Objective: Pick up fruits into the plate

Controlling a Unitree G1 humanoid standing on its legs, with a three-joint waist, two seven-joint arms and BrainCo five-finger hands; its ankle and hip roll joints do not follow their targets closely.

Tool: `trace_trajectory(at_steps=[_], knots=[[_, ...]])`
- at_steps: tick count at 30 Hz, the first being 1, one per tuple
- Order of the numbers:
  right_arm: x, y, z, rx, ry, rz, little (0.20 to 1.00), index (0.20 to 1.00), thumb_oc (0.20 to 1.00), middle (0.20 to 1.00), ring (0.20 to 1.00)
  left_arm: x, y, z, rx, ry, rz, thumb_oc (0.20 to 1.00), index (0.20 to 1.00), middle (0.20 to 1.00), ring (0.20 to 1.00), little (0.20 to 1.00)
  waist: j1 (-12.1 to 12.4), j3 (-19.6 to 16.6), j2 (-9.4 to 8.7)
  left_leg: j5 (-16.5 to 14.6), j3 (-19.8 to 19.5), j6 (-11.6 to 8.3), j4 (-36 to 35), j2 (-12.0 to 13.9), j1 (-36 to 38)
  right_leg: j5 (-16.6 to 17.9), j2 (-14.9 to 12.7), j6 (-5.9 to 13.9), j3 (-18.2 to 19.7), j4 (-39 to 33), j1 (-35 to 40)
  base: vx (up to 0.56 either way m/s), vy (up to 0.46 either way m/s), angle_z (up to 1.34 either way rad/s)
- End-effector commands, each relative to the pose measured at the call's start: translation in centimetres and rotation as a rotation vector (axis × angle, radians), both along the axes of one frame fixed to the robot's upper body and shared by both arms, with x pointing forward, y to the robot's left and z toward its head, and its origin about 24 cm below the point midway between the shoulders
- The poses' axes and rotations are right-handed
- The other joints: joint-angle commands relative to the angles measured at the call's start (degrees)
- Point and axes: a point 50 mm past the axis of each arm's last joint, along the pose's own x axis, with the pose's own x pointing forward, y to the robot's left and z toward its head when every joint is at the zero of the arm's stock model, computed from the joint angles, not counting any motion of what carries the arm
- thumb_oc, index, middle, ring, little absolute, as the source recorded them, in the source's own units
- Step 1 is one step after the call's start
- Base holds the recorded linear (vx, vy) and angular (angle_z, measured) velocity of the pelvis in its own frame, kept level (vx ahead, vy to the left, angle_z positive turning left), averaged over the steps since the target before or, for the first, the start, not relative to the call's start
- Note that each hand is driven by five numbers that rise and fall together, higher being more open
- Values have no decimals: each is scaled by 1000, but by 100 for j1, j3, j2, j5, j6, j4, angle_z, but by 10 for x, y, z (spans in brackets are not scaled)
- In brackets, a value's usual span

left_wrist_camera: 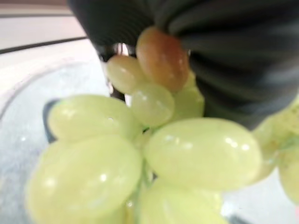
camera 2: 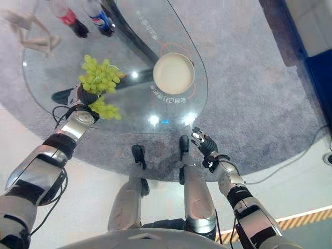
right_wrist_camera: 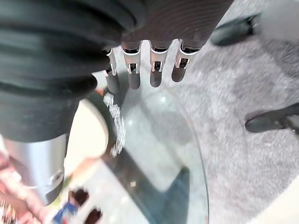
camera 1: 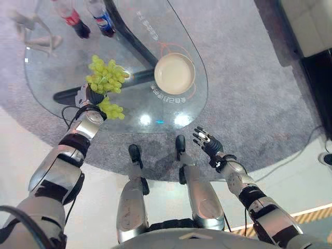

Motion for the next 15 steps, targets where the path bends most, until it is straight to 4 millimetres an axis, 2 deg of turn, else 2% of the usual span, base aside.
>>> trace_trajectory(at_steps=[1, 7, 11, 15], knots=[[-6, -9, 13, -88, -82, 53, 1000, 1000, 1000, 1000, 1000, -6, 11, 16, 78, -35, -46, 200, 200, 200, 200, 200, 60, -644, 64, -343, -5, -65, 53, -337, 129, -165, 50, 161, 53, 130, 180, 93, -3, 8], [-4, -25, 46, -166, -197, 138, 1000, 1000, 1000, 1000, 1000, -24, 10, 42, 323, -20, -236, 200, 200, 200, 200, 200, 251, -1194, 12, -479, -47, -35, 38, -371, 638, -198, -58, 226, -151, -65, 861, 133, -49, 12], [-1, -29, 70, -153, -257, 222, 1000, 1000, 1000, 1000, 1000, -36, 5, 54, 496, 4, -370, 200, 200, 200, 200, 200, 371, -1627, -1, -579, -72, 3, 24, -397, 995, -209, -104, 261, -221, -186, 1279, 182, -24, -1], [2, -23, 87, -116, -279, 301, 1000, 1000, 1000, 1000, 1000, -45, -3, 61, 609, 39, -483, 200, 200, 200, 200, 200, 441, -1970, 5, -671, -85, 36, 18, -422, 1290, -217, -128, 274, -265, -292, 1610, 164, 16, 3]])
